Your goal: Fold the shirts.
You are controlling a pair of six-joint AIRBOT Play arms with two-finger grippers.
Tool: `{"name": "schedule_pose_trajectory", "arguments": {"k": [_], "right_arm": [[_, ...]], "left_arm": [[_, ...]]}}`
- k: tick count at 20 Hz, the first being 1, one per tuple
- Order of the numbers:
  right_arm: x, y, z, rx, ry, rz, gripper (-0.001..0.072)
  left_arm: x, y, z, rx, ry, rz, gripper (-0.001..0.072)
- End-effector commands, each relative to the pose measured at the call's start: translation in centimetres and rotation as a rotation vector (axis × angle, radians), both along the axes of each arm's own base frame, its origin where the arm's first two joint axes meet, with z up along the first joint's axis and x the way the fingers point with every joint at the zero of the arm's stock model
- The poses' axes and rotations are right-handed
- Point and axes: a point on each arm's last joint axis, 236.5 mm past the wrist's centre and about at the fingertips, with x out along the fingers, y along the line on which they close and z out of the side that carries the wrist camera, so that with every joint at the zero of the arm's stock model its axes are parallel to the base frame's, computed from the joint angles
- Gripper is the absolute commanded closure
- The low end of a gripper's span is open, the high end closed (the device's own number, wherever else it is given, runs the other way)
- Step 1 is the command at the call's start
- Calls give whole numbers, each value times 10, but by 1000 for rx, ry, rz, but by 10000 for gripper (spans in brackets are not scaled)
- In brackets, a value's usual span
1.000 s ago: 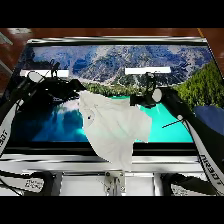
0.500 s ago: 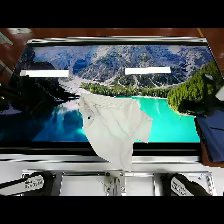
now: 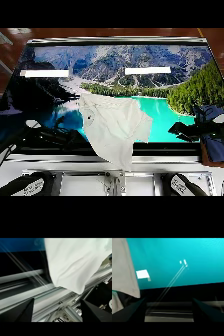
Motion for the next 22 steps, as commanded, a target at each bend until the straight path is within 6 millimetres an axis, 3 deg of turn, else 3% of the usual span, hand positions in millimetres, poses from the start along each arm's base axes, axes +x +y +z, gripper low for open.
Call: {"name": "schedule_pose_trajectory", "arguments": {"k": [1,6,11,13,15,16,17,19,22], "right_arm": [[0,9,-4,38,-17,-12,34],[8,10,-2,49,-43,-33,34],[18,16,1,82,-77,-68,34],[22,18,-1,94,-94,-96,35],[19,21,-7,103,-87,-110,35],[15,24,-9,113,-76,-112,34],[11,27,-12,126,-63,-114,34],[5,40,-16,174,-56,-122,35],[0,60,-21,241,-56,-131,35]], "left_arm": [[-14,-34,-17,-7,9,6,40],[-39,-60,-31,-24,81,-65,52],[-3,-82,-40,-40,10,96,54],[1,-87,-42,-56,24,130,81],[9,-87,-47,-50,18,156,226],[12,-88,-46,-51,14,156,327],[16,-90,-43,-59,-2,151,499],[26,-98,-28,-100,-115,76,666],[64,-95,-9,-72,-297,105,667]]}}
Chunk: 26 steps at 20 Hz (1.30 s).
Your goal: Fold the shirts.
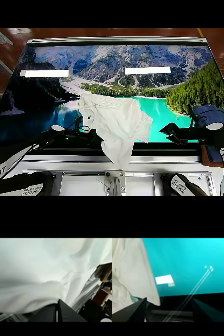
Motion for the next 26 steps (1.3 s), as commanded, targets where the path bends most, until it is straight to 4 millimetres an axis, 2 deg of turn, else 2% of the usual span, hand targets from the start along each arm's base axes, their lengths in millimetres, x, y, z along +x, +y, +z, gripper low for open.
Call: {"name": "schedule_pose_trajectory", "arguments": {"k": [1,5,7,12,13,16,17,18,20,21,23,25,26], "right_arm": [[-4,23,-6,44,-8,19,35],[9,55,-16,-48,-56,122,35],[8,57,-24,-86,-26,106,35],[9,98,-39,57,57,56,36],[9,105,-41,74,68,53,61],[13,123,-42,104,63,47,303],[17,125,-39,105,53,58,513],[21,126,-34,112,42,67,641],[37,119,-12,76,-30,135,642],[48,112,7,26,-94,196,642],[69,91,60,-114,-251,320,642],[89,64,139,-299,-453,386,642],[98,48,190,-414,-574,376,643]], "left_arm": [[41,3,23,30,-193,44,667],[59,11,51,36,-306,50,667],[59,18,62,49,-389,-28,666],[84,36,96,9,-448,-8,666],[90,38,102,4,-462,0,666],[112,43,126,-4,-525,27,667],[117,44,135,-12,-553,22,667],[122,45,147,-22,-579,12,666],[129,52,171,-19,-640,-41,667],[132,58,185,-11,-667,-68,667],[144,75,231,31,-767,-98,668],[158,101,306,98,-938,-68,668],[160,115,358,132,-1055,-30,668]]}}
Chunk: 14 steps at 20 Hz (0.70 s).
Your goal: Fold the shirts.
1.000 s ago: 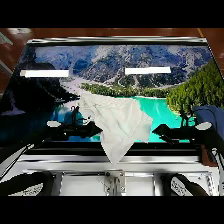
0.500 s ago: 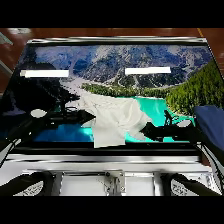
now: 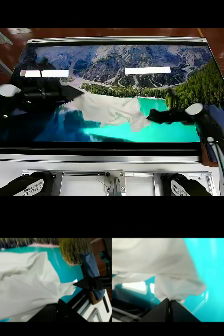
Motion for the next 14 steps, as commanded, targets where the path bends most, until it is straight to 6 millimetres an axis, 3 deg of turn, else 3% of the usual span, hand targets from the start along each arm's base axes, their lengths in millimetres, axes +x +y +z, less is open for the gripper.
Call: {"name": "schedule_pose_trajectory", "arguments": {"k": [1,4,6,7,8,10,14], "right_arm": [[16,-54,146,-298,-380,-9,642],[-6,-94,306,-408,-745,-229,643],[-41,-109,385,-395,-917,-368,643],[-57,-109,411,-375,-977,-394,643],[-74,-107,432,-359,-1032,-409,643],[-102,-101,460,-324,-1100,-414,643],[-145,-99,476,-330,-1108,-408,643]], "left_arm": [[0,44,140,69,-311,96,667],[-49,72,291,66,-652,222,667],[-95,83,359,80,-823,299,667],[-114,87,380,94,-879,340,667],[-132,91,395,112,-924,383,667],[-160,94,403,150,-956,447,667],[-193,104,388,255,-912,542,667]]}}
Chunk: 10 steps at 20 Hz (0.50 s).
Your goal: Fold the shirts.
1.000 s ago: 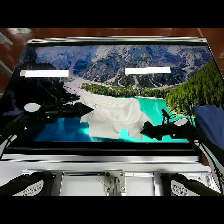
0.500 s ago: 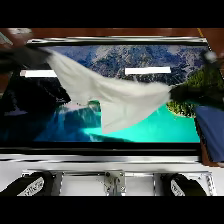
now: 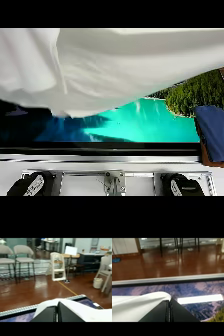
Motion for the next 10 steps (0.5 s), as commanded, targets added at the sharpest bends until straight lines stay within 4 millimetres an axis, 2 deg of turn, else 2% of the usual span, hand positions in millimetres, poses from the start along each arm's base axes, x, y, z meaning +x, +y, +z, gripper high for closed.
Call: {"name": "schedule_pose_trajectory", "arguments": {"k": [1,4,6,8,10], "right_arm": [[-43,-2,19,3,-19,-16,643],[-52,-1,20,0,-10,-16,643],[-47,-7,5,-7,56,-37,643],[-38,-13,-30,-14,214,-59,643],[-26,-13,-80,-16,451,-54,643]], "left_arm": [[-34,11,-4,14,19,129,667],[-38,6,-28,22,127,115,667],[-37,6,-41,26,182,108,667],[-30,8,-63,-22,300,105,667],[-19,14,-111,-10,491,102,667]]}}
